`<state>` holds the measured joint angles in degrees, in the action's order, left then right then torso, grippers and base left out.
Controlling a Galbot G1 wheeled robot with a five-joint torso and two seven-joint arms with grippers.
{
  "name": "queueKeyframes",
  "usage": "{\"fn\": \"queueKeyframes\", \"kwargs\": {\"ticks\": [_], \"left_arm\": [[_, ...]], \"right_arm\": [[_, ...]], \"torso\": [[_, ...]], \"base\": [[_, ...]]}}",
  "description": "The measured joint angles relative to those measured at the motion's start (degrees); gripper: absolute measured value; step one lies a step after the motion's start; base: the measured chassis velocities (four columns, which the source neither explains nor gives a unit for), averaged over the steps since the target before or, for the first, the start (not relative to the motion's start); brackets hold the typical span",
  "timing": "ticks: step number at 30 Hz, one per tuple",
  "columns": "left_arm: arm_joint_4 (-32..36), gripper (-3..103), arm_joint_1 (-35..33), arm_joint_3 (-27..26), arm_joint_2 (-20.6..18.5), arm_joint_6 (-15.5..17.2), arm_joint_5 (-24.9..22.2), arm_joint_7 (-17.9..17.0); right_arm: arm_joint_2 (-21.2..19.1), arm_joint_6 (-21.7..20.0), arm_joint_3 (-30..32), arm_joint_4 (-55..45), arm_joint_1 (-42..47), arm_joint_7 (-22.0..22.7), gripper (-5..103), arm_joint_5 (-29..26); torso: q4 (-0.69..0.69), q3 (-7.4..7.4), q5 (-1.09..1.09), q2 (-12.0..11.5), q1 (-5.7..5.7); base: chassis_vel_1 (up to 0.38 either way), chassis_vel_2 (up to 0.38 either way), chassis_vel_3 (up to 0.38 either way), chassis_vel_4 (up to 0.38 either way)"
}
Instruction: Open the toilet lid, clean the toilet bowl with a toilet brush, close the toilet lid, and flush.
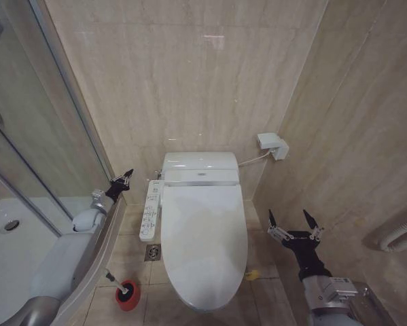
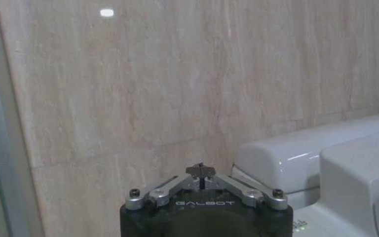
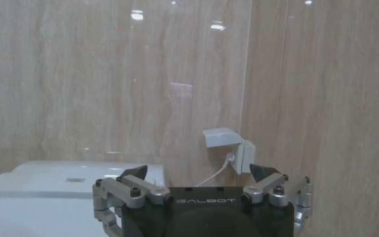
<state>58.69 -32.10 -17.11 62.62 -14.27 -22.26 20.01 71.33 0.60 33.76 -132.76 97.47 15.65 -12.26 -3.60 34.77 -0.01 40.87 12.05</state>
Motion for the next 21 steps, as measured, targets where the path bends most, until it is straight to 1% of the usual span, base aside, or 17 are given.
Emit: {"fn": "queueKeyframes", "kwargs": {"ticks": [7,15,21], "left_arm": [[0.0,0,0.4,0.1,0.3,0.0,0.1,0.0],[-0.1,0,0.2,-0.2,0.1,0.0,0.0,0.0],[-0.2,0,0.3,-0.3,-0.3,0.0,-0.1,0.2]], "right_arm": [[0.0,0.0,0.0,0.0,0.0,0.0,100,0.0],[0.0,0.0,0.0,0.0,0.0,0.0,100,0.0],[0.0,0.0,0.0,0.0,0.0,0.0,100,0.0]], "torso": [[0.0,0.0,0.01,0.0,-0.02],[0.0,0.02,0.01,0.0,0.04],[0.01,0.0,0.0,0.0,0.0]], "base": [[-0.011,0.018,0.015,-0.011],[-0.101,0.087,0.081,-0.084],[-0.006,0.01,0.01,-0.001]]}}
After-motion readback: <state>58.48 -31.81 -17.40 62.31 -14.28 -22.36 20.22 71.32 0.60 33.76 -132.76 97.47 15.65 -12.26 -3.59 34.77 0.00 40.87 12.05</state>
